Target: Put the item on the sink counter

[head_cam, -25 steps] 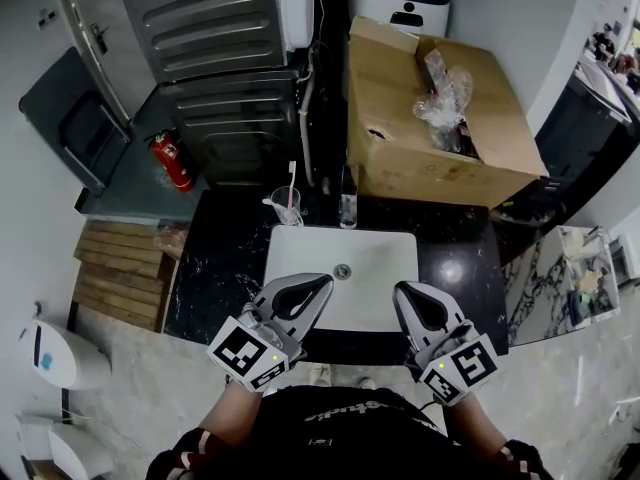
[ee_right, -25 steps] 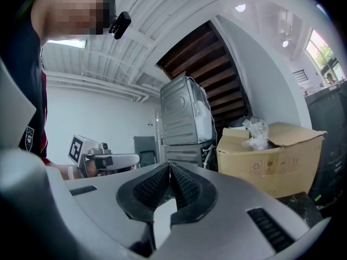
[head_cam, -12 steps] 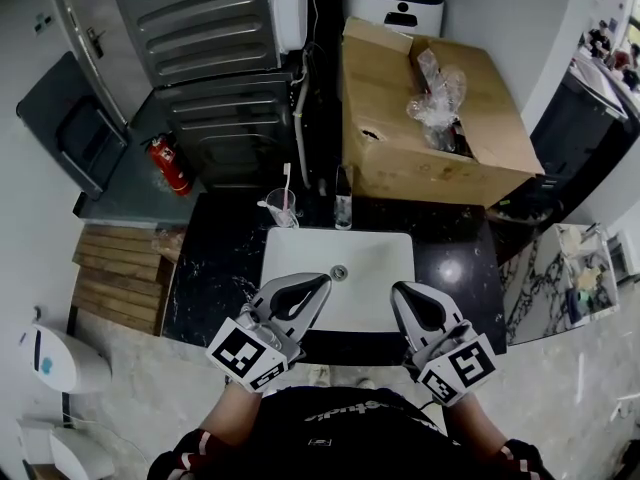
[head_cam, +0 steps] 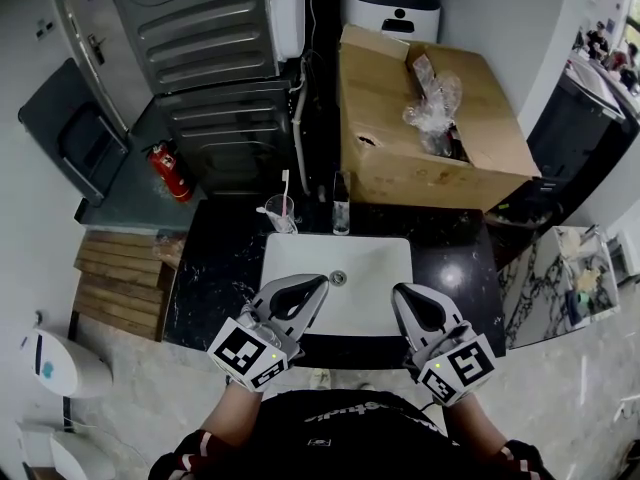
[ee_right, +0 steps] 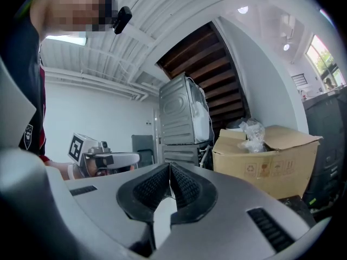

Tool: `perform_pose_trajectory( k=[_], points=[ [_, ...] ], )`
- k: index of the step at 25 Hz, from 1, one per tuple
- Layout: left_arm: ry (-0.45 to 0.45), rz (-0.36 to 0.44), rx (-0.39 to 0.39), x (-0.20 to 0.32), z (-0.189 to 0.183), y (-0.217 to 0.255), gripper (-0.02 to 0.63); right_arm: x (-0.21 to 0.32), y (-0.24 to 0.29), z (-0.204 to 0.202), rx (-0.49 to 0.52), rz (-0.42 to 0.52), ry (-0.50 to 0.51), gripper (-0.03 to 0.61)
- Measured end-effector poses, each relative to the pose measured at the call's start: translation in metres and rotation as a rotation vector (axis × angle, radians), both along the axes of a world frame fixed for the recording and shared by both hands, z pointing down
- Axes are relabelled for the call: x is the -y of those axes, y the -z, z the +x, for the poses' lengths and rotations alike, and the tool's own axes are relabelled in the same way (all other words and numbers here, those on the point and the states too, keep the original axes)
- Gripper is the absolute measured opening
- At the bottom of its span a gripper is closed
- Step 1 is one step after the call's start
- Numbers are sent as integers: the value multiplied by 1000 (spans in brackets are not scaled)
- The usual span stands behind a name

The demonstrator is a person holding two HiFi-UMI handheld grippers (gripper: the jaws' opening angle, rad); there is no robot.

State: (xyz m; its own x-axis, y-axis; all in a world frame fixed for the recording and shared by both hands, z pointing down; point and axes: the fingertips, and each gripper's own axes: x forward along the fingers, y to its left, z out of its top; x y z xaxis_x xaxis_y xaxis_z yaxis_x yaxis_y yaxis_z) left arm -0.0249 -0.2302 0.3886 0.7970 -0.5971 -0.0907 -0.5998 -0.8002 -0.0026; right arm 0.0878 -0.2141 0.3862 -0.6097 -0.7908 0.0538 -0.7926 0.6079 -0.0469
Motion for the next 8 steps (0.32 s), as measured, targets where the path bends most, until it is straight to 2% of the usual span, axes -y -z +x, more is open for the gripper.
perform_pose_trajectory(
  k=[8],
  points=[
    [12,-23,4,2,-1,-3,14,-3,4,-1,1,10,10,38]
  ],
)
